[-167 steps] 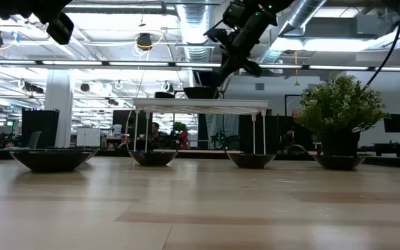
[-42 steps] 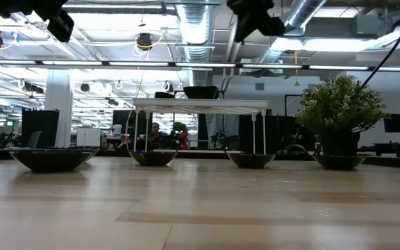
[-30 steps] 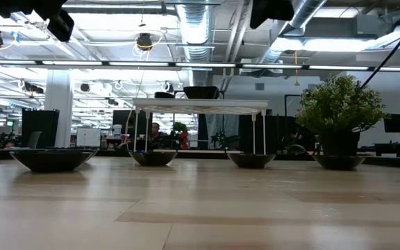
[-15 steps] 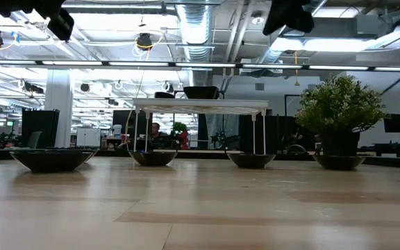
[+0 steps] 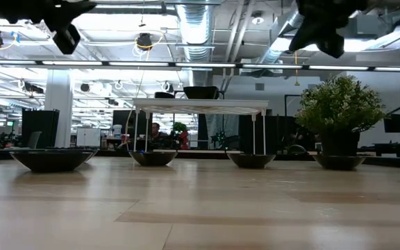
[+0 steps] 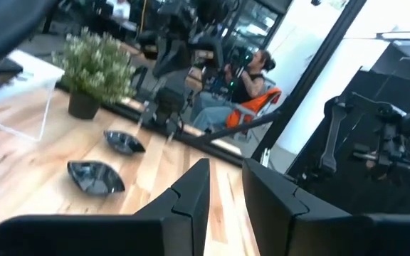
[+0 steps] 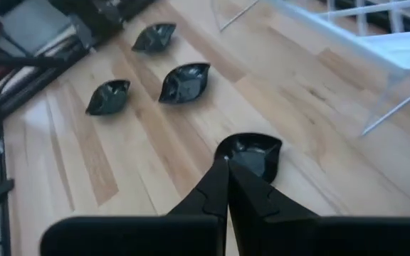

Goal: Pick & Place Mini shaped plates
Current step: Put the leaf shaped plate on the shelf

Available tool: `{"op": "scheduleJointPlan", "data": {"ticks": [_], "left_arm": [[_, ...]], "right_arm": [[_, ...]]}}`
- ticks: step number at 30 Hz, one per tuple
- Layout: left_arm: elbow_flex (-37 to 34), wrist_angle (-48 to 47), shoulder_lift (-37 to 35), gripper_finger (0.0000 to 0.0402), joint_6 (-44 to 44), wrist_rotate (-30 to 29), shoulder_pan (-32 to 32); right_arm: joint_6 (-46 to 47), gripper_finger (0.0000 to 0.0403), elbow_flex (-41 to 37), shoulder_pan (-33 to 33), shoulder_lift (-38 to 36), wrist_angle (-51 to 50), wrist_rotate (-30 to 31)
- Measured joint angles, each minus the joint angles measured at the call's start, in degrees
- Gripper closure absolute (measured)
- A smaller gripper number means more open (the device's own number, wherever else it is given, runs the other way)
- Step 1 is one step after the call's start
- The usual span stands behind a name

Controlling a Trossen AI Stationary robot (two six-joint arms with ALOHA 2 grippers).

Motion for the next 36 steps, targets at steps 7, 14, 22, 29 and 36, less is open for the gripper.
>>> {"op": "scheduleJointPlan", "data": {"ticks": [7,14,22,29,36], "left_arm": [[4.8,0.4,9.0,0.0315,-1.5,0.0,0.6],[10.2,-0.1,18.5,0.0315,-1.4,2.0,5.6],[13.3,-9.4,27.1,0.0315,-4.9,10.5,13.2],[13.3,-28.5,28.3,0.0315,-18.0,12.0,23.1],[13.3,-49.0,28.1,0.0315,-25.4,11.8,35.7]], "right_arm": [[0.0,0.0401,-8.5,0.0,-9.4,7.2,0.5],[0.0,0.0401,-16.0,0.0,-17.3,14.8,2.0],[-0.4,0.0401,-22.1,0.0,-24.4,20.1,2.0],[-0.7,0.0401,-25.6,0.0,-29.6,21.5,2.0],[-1.6,0.0401,-26.2,0.0,-32.2,21.6,2.2]]}}
